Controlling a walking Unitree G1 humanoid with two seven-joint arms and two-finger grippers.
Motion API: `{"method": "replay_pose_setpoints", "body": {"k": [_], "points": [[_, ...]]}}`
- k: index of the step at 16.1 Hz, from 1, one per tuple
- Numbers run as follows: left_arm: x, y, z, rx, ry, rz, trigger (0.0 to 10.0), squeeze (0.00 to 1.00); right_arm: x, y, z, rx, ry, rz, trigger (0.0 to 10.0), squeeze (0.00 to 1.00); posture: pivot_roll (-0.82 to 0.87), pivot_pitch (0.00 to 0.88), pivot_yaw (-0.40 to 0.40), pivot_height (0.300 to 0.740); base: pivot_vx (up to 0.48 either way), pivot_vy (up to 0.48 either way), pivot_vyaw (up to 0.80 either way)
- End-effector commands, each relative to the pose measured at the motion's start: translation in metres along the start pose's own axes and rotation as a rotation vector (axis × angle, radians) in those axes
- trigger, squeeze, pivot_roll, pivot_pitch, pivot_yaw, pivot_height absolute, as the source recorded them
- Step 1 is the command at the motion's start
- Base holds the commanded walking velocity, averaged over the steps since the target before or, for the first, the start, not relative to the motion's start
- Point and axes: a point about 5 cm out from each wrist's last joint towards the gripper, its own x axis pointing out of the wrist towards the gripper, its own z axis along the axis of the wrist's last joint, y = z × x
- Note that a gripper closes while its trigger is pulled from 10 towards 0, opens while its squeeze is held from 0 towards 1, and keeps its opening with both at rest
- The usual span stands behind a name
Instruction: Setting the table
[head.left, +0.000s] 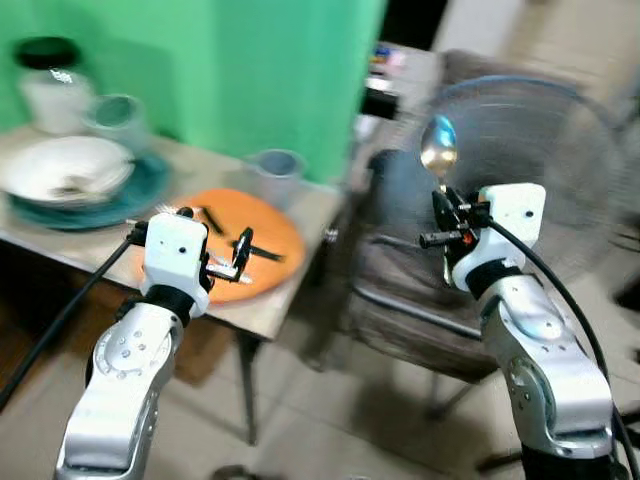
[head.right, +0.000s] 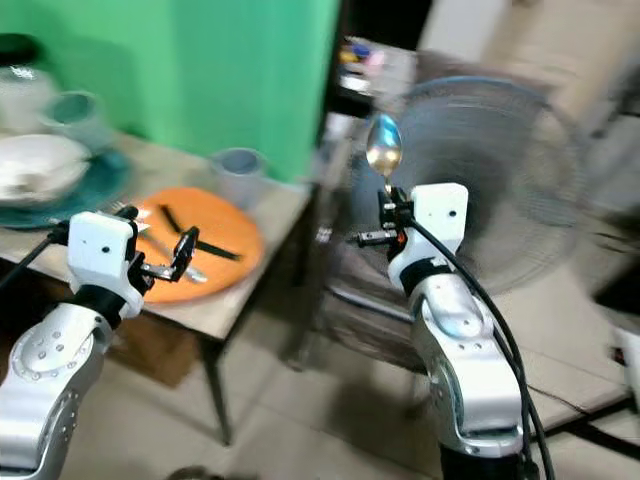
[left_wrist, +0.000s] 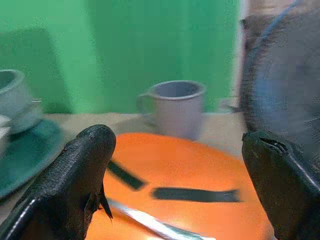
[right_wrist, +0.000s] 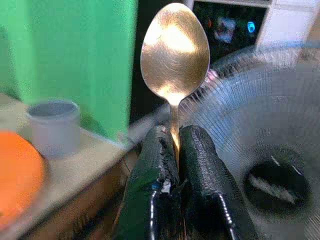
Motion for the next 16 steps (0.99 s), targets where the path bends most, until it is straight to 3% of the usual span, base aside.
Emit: {"method": "replay_pose_setpoints", "body": {"k": [1,4,7,11,16], "points": [[-0.001,-0.010,0.004,-0.004,0.001,-0.047,10.0,0.00,0.000,-0.012,-0.006,0.004,0.024,-0.045,10.0,0.00,0.21,0.000,-0.132,0.740,0.000,0.000,-0.80],[0.004,-0.012,-0.004,-0.014,0.061,-0.105,10.0,0.00,-0.006,-0.023,-0.013,0.047,0.040,-0.171,10.0,0.00,0.15,0.000,-0.077,0.740,0.000,0.000,-0.80],[0.022,-0.014,0.008,-0.043,-0.008,-0.119,10.0,0.00,-0.013,-0.032,-0.008,0.061,0.033,-0.244,10.0,0.00,0.12,0.000,-0.036,0.740,0.000,0.000,-0.80],[0.024,-0.008,0.002,-0.038,0.015,-0.090,10.0,0.00,-0.026,-0.030,-0.019,0.071,0.068,-0.300,10.0,0.00,0.07,0.000,0.020,0.740,0.000,0.000,-0.80],[0.025,-0.007,0.006,-0.043,-0.015,-0.089,10.0,0.00,-0.031,-0.023,-0.028,0.085,0.097,-0.294,10.0,0.00,0.07,0.000,0.053,0.740,0.000,0.000,-0.80]]}}
